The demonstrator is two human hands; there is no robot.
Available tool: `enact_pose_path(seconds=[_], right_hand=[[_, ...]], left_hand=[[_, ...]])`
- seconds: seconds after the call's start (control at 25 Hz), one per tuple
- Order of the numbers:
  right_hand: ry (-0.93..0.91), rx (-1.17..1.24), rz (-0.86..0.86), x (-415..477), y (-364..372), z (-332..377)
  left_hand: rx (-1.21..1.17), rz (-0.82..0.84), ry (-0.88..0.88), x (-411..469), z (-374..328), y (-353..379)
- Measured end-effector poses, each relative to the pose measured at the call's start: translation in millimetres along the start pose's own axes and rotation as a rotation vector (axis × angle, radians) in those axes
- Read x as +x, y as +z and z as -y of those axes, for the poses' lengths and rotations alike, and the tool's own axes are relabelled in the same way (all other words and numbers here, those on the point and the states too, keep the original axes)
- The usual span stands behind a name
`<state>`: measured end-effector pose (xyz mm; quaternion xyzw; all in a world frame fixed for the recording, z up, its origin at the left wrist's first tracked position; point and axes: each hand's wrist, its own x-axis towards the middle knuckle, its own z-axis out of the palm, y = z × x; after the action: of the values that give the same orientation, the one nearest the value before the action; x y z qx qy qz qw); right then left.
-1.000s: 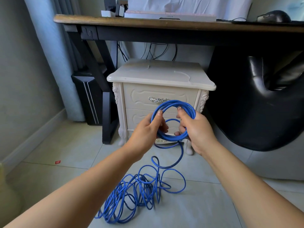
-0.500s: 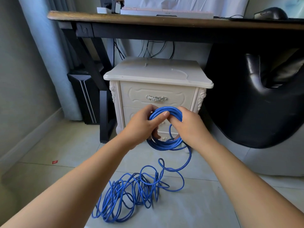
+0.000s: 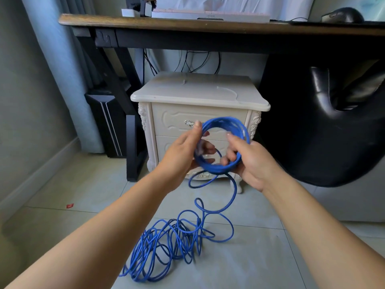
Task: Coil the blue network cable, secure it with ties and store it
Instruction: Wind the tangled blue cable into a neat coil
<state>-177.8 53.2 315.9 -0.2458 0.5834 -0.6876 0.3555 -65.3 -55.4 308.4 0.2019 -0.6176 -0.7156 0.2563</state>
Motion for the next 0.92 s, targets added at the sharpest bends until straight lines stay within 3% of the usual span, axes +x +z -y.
enact_pose_path(seconds=[0.08, 0.16, 0.24, 0.4, 0.52, 0.64, 0.72, 0.84, 0.92], right_hand=[[0.030, 0.301, -0.055, 2.6, -6.7, 6.4], [0.051, 0.443, -0.093, 3.9, -13.5, 10.6], [0.070, 0.487, -0.115, 4.9, -18.3, 9.8], [0.092, 0.573, -0.200, 9.8, -23.0, 4.4], [0.037, 0.575, -0.269, 8.5, -23.6, 5.1], [-0.066, 0.370, -0.207, 3.0, -24.9, 8.3], [-0.128, 0.080, -0.165, -0.2, -26.0, 6.1], [-0.175, -0.400, -0.217, -2.7, -23.1, -1.2], [-0.188, -0.633, -0.234, -3.2, -19.7, -0.9]], left_hand=[[-0.033, 0.011, -0.061, 2.1, 4.6, -6.4], [0.257, 0.024, -0.017, -1.4, 11.0, -12.4], [0.410, 0.140, 0.005, -3.6, 16.4, -16.0], [0.390, 0.352, -0.069, -6.9, 14.1, -20.3], [0.348, 0.337, -0.139, -6.5, 13.3, -13.0], [-0.217, 0.095, -0.326, 5.4, 11.7, -19.9], [-0.463, 0.061, -0.383, 8.6, 8.3, -29.1], [-0.662, 0.140, -0.412, 4.6, 6.3, -27.9], [-0.645, 0.165, -0.398, 3.4, 7.2, -20.3]])
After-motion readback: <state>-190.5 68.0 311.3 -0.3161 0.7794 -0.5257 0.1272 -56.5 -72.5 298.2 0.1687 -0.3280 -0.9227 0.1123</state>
